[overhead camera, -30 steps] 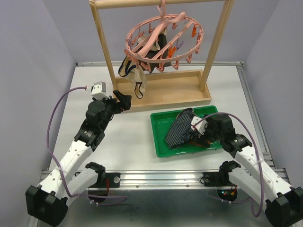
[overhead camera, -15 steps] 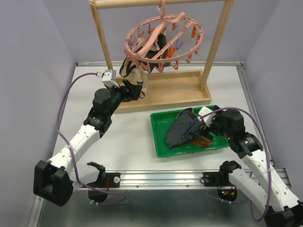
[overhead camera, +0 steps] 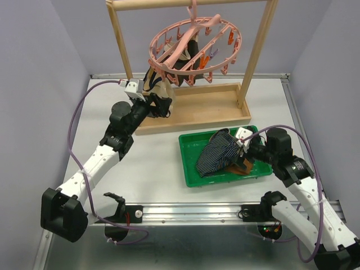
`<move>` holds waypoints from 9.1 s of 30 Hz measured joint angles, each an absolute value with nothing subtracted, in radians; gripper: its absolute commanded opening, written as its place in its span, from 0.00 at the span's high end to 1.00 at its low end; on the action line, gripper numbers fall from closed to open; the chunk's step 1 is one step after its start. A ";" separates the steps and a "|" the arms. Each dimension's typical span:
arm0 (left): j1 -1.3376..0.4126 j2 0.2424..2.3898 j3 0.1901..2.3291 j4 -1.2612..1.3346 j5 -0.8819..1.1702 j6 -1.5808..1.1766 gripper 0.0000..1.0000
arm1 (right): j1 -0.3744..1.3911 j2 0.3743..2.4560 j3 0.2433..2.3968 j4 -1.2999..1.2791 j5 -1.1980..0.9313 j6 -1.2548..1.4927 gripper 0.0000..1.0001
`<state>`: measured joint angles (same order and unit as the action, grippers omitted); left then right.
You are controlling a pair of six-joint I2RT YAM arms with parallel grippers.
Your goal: Remove the underwear clipped to the hanger
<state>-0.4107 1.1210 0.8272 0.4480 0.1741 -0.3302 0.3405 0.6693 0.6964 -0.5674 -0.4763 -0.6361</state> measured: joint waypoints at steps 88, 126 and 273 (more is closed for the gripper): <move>-0.176 1.147 1.088 0.345 0.436 -0.117 0.16 | 0.248 0.619 0.361 0.035 -0.723 -0.318 0.00; -0.176 0.470 0.677 0.038 0.029 -0.068 0.02 | 0.257 1.122 0.723 -0.122 -0.827 -0.512 0.00; -0.186 1.285 0.955 0.738 0.521 -0.798 0.13 | 0.587 1.221 0.867 0.348 -0.585 -0.134 0.99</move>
<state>-0.1864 1.2850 0.9550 0.7383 0.5205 -0.7982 0.5873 1.2213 0.8665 0.3477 -0.5850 -0.1337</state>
